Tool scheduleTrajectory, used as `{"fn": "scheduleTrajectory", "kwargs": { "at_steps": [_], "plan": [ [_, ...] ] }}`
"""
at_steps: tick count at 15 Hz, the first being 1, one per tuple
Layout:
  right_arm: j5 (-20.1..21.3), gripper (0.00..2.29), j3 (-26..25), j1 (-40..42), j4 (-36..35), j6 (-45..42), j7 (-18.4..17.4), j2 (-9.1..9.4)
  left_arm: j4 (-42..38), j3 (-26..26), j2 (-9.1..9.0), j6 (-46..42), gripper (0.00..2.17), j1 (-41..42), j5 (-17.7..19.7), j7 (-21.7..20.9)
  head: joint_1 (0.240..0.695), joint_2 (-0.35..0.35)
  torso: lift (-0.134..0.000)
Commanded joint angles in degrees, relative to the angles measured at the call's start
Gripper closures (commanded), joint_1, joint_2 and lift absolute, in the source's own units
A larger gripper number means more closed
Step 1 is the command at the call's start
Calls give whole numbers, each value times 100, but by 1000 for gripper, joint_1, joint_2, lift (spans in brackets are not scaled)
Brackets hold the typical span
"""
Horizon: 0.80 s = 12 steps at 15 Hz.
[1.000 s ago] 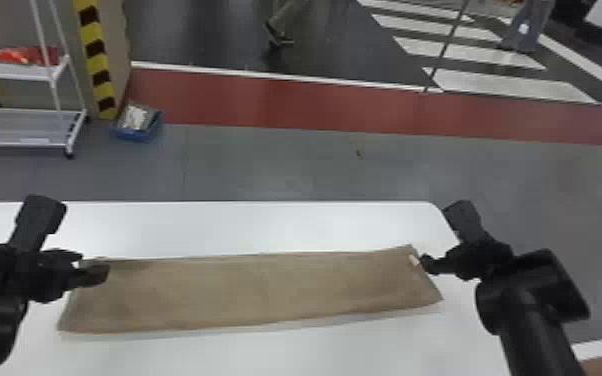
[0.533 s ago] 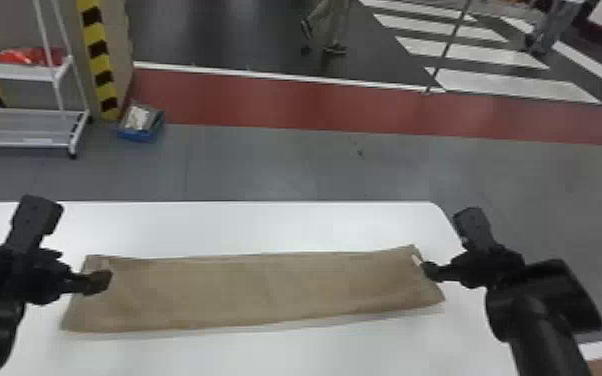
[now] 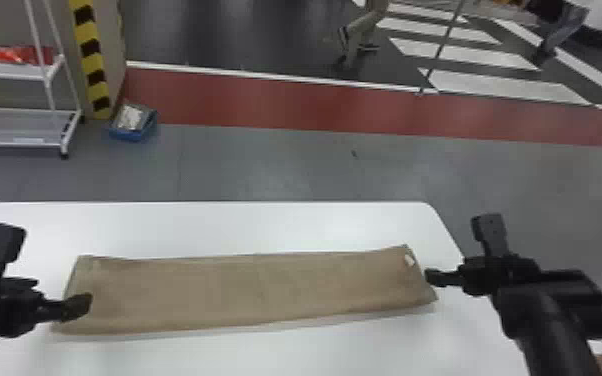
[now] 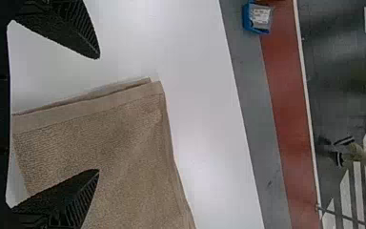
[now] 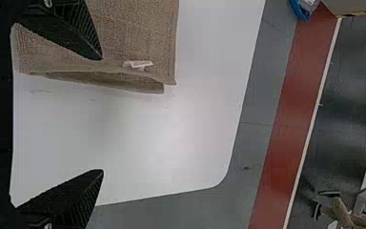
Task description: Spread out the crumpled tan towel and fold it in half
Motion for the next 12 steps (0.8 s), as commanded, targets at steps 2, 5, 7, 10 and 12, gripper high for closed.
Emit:
{"fn": "scheduleTrajectory", "kwargs": {
  "at_steps": [2, 5, 7, 10, 12],
  "plan": [
    [-74, 36, -9, 5, -5, 159, 0, -52, -75, 1, 0, 70, 29, 106, 37, 0, 695, -265, 0],
    [-82, 36, -35, 14, -5, 142, 35, -60, -75, -16, -9, 88, 29, 106, 28, 0, 695, -272, 0],
    [-82, 36, -44, 40, -40, 159, 35, -60, -75, -25, -9, 106, 29, 106, 28, 0, 695, -275, 0],
    [-117, 36, -62, 119, -119, 142, 35, -60, -163, -8, 0, 158, 29, 158, 28, 0, 695, -279, 0],
    [-144, 36, -62, 128, -128, 159, 35, -60, -198, -8, 0, 176, 29, 185, 28, -8, 695, -280, 0]
  ]
}}
